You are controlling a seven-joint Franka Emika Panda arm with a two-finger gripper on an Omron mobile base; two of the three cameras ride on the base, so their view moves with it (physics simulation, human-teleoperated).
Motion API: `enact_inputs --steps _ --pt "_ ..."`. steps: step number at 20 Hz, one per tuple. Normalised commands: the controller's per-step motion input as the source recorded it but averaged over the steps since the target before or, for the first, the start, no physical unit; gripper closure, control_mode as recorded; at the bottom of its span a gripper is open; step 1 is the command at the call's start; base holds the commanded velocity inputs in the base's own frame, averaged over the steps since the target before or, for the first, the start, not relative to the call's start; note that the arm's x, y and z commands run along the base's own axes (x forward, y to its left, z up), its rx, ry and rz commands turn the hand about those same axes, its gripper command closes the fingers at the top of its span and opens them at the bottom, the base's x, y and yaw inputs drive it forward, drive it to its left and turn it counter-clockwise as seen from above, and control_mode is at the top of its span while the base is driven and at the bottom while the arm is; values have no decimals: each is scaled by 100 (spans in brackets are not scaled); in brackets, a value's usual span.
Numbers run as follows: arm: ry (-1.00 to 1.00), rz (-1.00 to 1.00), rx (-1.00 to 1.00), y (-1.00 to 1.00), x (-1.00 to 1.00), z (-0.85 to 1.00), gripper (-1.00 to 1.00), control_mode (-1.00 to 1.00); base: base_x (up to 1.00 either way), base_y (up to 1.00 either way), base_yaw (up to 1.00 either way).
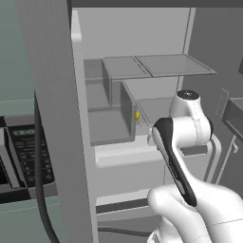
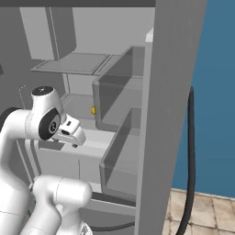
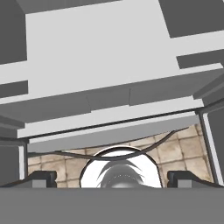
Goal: Retrieve a lemon from the fridge and place it on the cutting board with the fish.
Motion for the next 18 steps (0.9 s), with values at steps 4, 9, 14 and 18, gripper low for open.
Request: enact_inputs --steps 4,9,14,18 --pt "0 0 0 0 0 0 -100 100 18 0 0" --pt "-10 3 0 -1 1 4 -100 -100 0 0 0" --pt "-43 17 0 0 17 21 -100 -100 0 0 0" --pt "-35 13 0 0 15 23 -100 -100 0 0 0"
